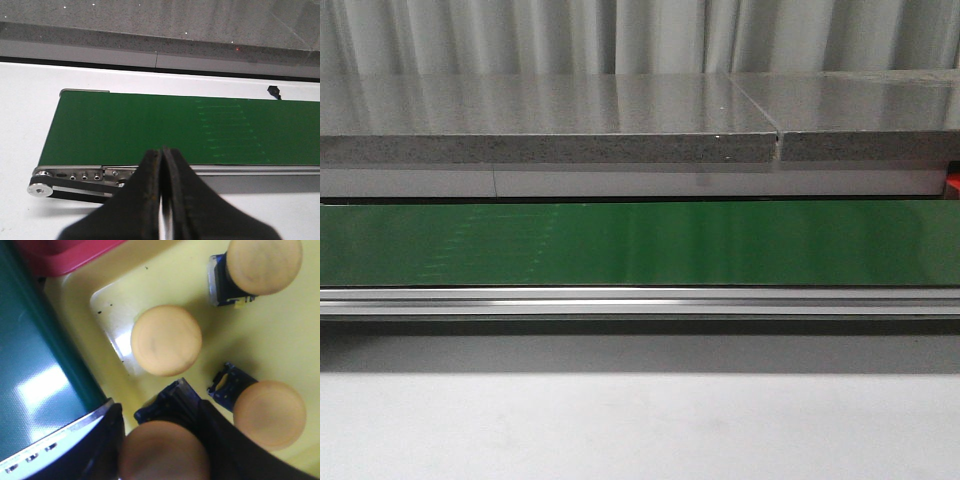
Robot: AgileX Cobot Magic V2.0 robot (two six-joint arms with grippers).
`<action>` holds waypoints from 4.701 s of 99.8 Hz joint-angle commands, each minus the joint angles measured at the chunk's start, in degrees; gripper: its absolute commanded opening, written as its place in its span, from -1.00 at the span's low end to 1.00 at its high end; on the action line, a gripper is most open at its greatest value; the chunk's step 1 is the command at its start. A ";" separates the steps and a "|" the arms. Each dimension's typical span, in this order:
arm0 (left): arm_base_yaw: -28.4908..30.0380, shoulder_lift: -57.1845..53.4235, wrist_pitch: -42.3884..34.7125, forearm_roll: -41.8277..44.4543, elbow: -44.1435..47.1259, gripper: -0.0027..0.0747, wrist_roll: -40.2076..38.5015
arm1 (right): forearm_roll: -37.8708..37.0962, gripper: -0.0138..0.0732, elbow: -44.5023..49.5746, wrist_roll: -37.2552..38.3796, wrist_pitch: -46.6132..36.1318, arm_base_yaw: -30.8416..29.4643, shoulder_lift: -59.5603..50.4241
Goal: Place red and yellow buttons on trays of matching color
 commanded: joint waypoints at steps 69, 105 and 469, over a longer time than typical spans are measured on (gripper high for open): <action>-0.48 0.69 -4.16 -0.52 -1.54 -0.98 -0.03 | -0.72 0.31 -1.33 -0.18 -1.04 -0.36 2.02; -0.48 0.69 -4.16 -0.52 -1.54 -0.98 -0.03 | -0.33 0.45 -1.33 -0.18 -2.76 -0.25 1.24; -0.48 0.69 -4.16 -0.52 -1.54 -0.98 -0.03 | -7.45 -0.84 51.06 -0.22 -37.84 36.76 -84.20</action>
